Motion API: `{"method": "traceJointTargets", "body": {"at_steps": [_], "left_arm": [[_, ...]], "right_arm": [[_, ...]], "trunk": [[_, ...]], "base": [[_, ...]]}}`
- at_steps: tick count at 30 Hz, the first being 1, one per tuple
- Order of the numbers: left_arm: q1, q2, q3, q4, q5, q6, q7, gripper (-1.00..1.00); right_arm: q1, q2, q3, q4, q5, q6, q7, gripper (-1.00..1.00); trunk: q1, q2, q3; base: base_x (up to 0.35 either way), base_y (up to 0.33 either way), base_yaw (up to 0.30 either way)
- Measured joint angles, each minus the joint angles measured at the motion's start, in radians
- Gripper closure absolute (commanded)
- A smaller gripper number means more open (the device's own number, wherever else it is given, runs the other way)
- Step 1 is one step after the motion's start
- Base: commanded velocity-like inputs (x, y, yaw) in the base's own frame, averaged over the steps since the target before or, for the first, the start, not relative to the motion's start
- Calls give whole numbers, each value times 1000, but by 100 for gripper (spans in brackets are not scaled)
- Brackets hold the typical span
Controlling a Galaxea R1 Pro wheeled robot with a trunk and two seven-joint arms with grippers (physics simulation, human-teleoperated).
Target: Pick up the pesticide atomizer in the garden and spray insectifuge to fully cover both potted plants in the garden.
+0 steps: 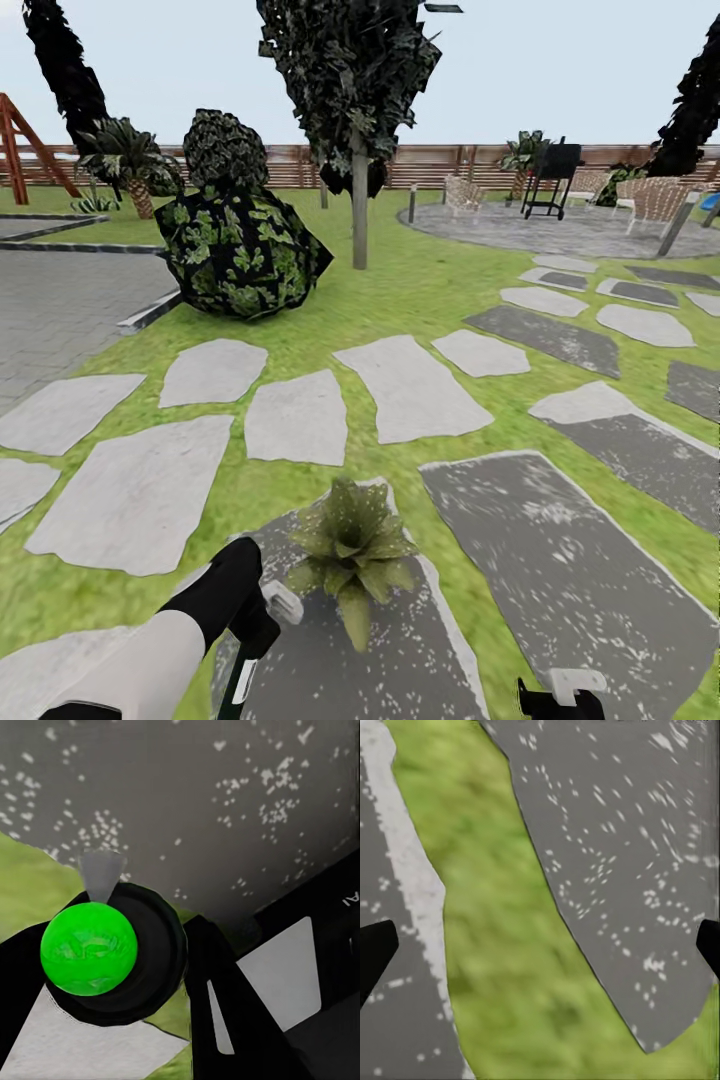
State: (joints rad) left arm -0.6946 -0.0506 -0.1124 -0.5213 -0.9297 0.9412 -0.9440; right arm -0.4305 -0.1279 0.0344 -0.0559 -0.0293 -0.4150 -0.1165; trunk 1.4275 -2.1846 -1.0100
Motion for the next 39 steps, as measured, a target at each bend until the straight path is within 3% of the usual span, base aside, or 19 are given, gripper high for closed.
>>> {"method": "traceJointTargets", "body": {"at_steps": [22,39], "left_arm": [[0,-1,0,0,0,1,0,100],[0,-3,-3,0,0,1,0,100]], "right_arm": [[0,1,0,0,-1,0,-1,-100],[0,1,0,0,-1,0,-1,-100]], "trunk": [[0,0,0],[0,0,0]], "base": [[-81,-237,235],[111,-132,34]]}}
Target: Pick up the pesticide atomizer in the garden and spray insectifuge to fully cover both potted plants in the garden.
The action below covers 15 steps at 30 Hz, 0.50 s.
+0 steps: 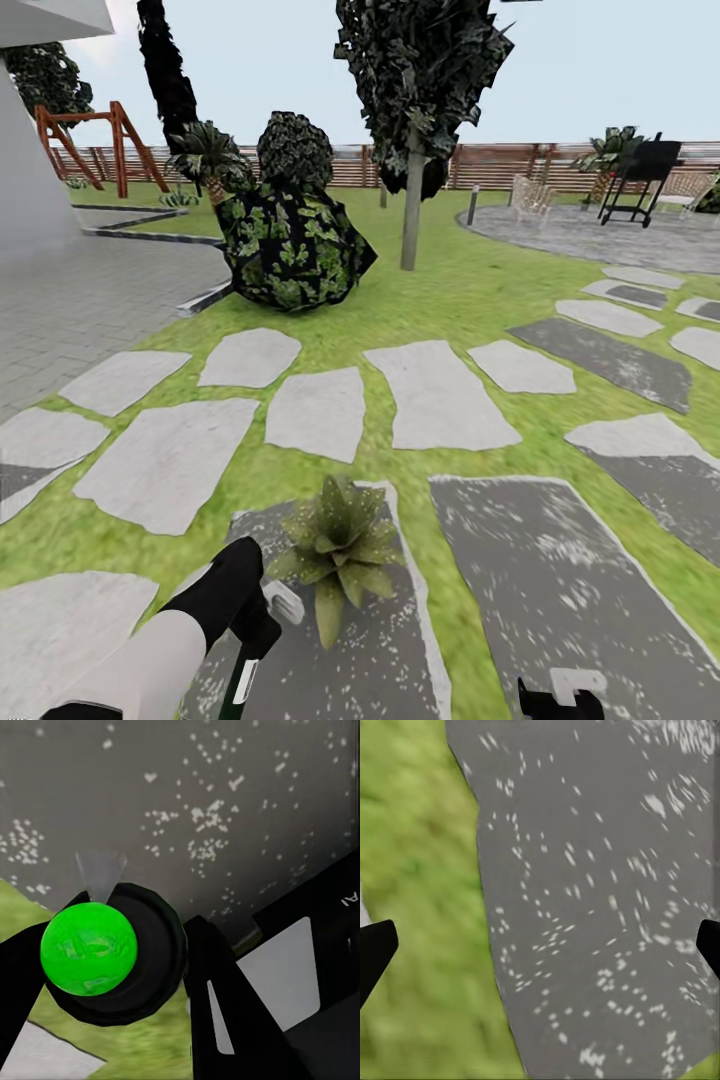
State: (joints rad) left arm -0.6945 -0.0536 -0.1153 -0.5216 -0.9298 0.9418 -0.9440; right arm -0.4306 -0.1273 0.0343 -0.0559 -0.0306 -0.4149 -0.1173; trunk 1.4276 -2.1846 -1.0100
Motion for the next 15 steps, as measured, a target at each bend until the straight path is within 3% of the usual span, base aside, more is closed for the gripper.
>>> {"method": "traceJointTargets", "body": {"at_steps": [10,15], "left_arm": [[0,9,-1,9,-1,0,-5,100],[0,8,-3,4,0,1,-8,100]], "right_arm": [[0,0,0,0,0,0,0,-100],[0,0,0,0,0,1,0,-100]], "trunk": [[0,0,0],[0,0,0]], "base": [[4,-13,256],[0,0,61]]}}
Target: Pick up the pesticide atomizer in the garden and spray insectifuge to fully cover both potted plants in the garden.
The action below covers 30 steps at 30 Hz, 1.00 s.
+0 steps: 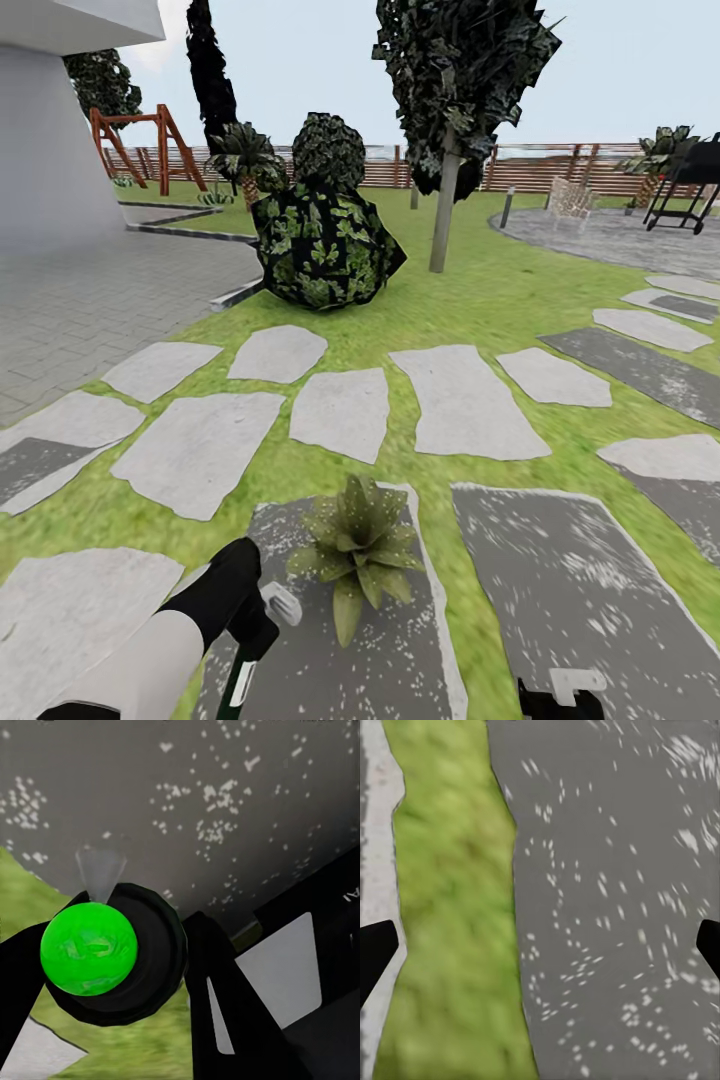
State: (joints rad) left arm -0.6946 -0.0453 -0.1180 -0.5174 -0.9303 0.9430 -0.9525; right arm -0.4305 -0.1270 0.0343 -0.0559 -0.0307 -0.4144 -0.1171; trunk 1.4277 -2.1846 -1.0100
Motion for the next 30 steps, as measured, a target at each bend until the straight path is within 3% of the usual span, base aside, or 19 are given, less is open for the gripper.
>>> {"method": "traceJointTargets", "body": {"at_steps": [8,22,30], "left_arm": [[-2,-6,-3,-3,-1,-2,2,100],[-4,-8,-2,-3,-1,4,2,100],[-7,-8,0,-2,3,8,-5,100]], "right_arm": [[0,1,0,0,0,0,0,-100],[0,1,0,0,0,0,0,-100],[0,1,0,0,0,0,0,-100]], "trunk": [[0,0,0],[0,0,0],[0,0,0]], "base": [[-6,-130,40],[-82,-250,269],[154,-219,124]]}}
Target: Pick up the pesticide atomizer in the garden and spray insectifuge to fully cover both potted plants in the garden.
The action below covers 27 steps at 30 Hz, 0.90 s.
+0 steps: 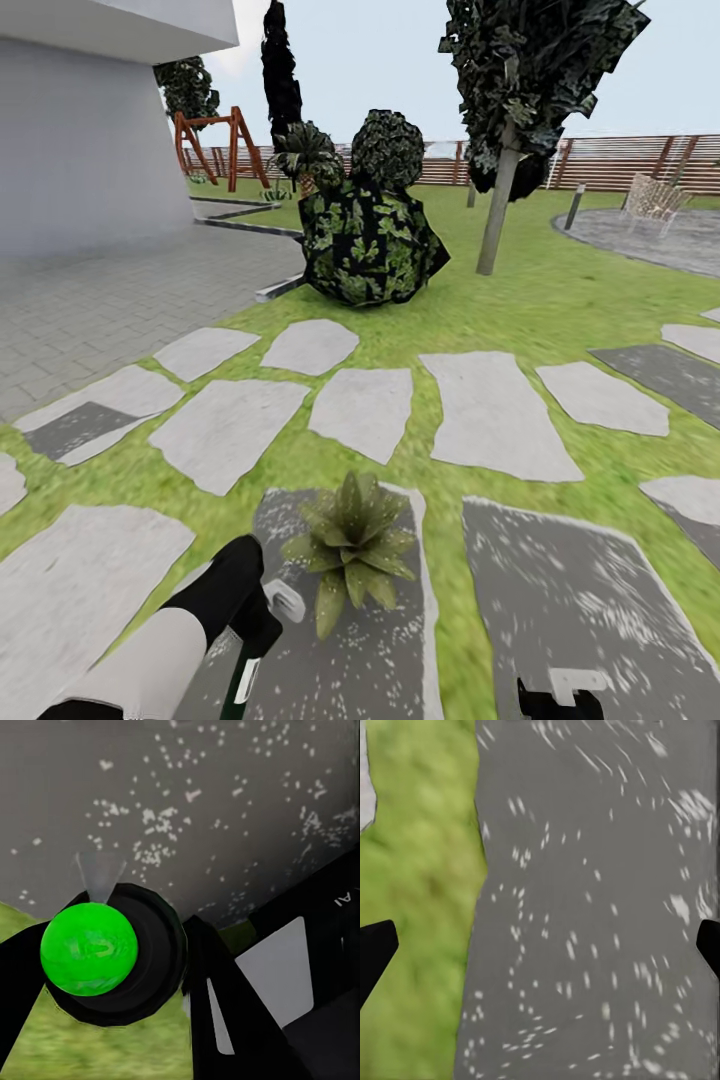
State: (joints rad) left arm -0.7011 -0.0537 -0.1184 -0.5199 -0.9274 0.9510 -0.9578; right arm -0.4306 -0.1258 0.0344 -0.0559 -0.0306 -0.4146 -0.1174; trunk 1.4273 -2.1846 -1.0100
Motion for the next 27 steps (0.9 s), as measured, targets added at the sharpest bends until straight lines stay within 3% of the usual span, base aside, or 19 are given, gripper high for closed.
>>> {"method": "traceJointTargets", "body": {"at_steps": [2,4,7,15,27], "left_arm": [[-5,2,0,0,1,1,-29,100],[-10,0,-3,-1,-8,3,-95,100],[-14,2,-5,-2,-15,0,-117,100],[-6,5,-8,-2,-19,-1,-121,100],[-14,7,-6,-2,-20,0,-83,100]], "right_arm": [[0,0,0,0,0,0,0,-100],[0,0,0,0,0,0,0,-100],[0,0,0,0,0,0,0,-100],[0,0,0,0,0,0,0,-100],[0,-2,0,0,2,0,2,-100]], "trunk": [[0,0,0],[0,0,0],[0,0,0],[0,0,0],[1,0,0]], "base": [[53,-50,3],[12,-11,9],[3,-3,131],[0,-53,248],[-141,-227,16]]}}
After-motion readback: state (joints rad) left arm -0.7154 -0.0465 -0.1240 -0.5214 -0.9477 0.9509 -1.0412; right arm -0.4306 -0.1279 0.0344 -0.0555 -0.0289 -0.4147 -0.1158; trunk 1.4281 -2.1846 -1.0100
